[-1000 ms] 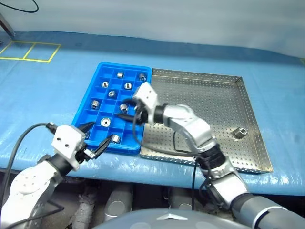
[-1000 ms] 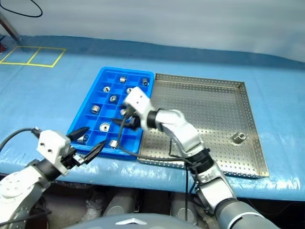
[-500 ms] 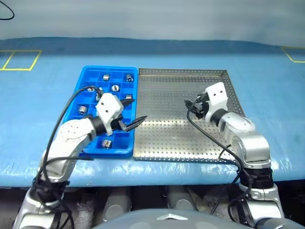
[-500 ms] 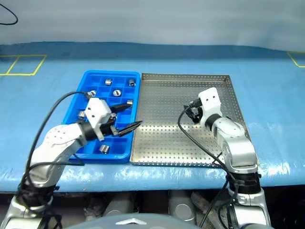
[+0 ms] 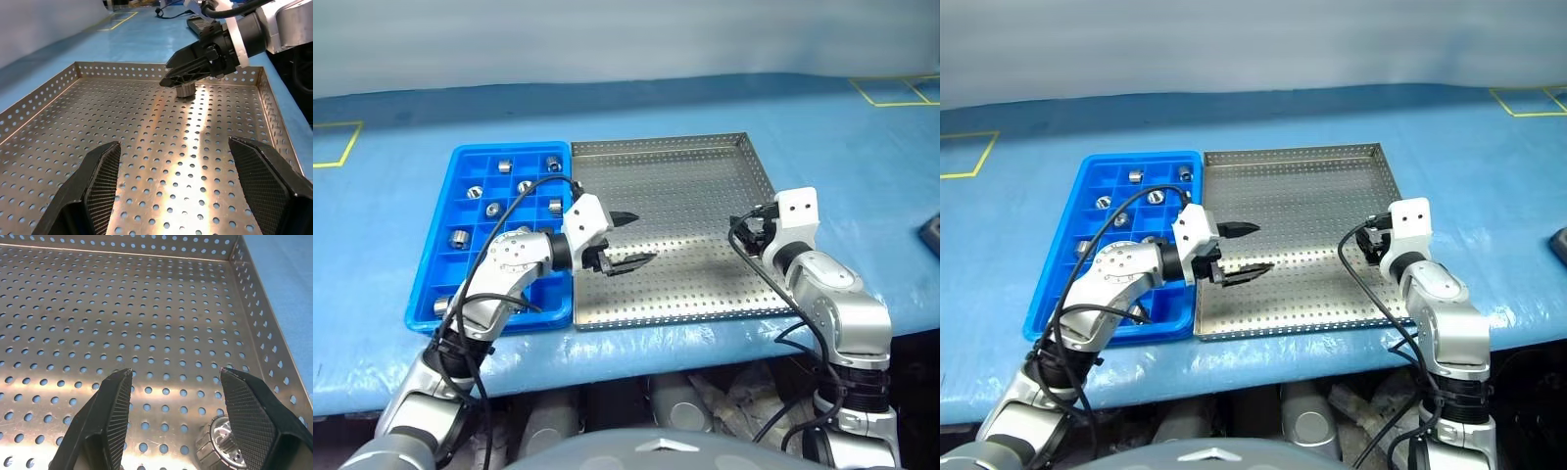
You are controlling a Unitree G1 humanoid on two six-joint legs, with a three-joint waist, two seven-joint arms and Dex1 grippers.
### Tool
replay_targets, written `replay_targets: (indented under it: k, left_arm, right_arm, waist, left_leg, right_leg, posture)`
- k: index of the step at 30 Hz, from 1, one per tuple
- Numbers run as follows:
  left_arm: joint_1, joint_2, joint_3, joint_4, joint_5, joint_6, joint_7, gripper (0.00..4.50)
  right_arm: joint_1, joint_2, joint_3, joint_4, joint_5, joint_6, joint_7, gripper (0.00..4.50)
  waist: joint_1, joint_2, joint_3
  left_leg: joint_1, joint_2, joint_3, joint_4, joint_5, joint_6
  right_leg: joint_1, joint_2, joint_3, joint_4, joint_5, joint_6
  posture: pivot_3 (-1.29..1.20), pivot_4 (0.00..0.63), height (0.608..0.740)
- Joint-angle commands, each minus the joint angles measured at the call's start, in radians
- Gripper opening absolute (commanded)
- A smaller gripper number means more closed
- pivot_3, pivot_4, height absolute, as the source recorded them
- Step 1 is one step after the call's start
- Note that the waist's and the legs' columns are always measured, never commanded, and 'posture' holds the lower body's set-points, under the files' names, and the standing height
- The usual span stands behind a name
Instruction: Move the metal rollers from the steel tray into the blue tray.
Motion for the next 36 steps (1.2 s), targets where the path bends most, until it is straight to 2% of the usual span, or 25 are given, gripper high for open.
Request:
replay_targets:
  k: [1,27,30,32,36]
  left_arm:
    - [-0.009,-0.008,-0.015,-0.013,0.011,-0.019,-0.016,3.86]
    - [0.034,-0.005,-0.008,-0.05,0.026,-0.012,-0.001,3.86]
    - [0.034,-0.003,-0.005,-0.052,0.026,-0.012,0.001,3.86]
    - [0.035,-0.001,-0.005,-0.053,0.026,-0.012,0.003,3.86]
    - [0.039,0.001,-0.003,-0.056,0.024,-0.011,0.008,3.86]
  right_arm:
    - [0.007,-0.003,-0.037,-0.013,0.009,0.006,-0.021,3.0]
    - [-0.032,0.016,-0.041,0.198,0.016,-0.05,-0.069,3.0]
    - [-0.033,0.016,-0.039,0.21,0.015,-0.055,-0.07,2.47]
    - [-0.034,0.017,-0.04,0.212,0.017,-0.058,-0.071,1.82]
    - [-0.037,0.016,-0.033,0.204,0.019,-0.071,-0.065,1.7]
  waist:
    - [-0.007,0.0,0.0]
    - [-0.009,0.0,0.0]
    - [-0.009,0.0,0.0]
    - [-0.008,0.0,0.0]
    - [-0.008,0.0,0.0]
  left_leg:
    - [0.0,0.0,0.0,0.0,0.0,0.0]
    - [0.001,0.0,0.007,0.001,-0.001,0.003]
    - [0.001,0.0,0.007,0.001,-0.001,0.003]
    - [0.001,0.0,0.008,0.001,-0.001,0.003]
    - [0.001,0.0,0.008,0.002,-0.001,0.004]
  right_leg:
    - [0.0,0.0,0.001,0.0,0.0,0.0]
    - [0.0,0.0,0.006,0.0,0.002,0.004]
    - [0.0,0.0,0.006,0.0,0.002,0.004]
    - [0.0,0.0,0.006,0.0,0.002,0.004]
    - [0.0,0.0,0.007,0.0,0.002,0.004]
  posture:
    - [-0.24,0.15,0.74]
    - [-0.21,0.15,0.74]
    - [-0.2,0.15,0.74]
    - [-0.2,0.15,0.74]
    - [-0.2,0.15,0.74]
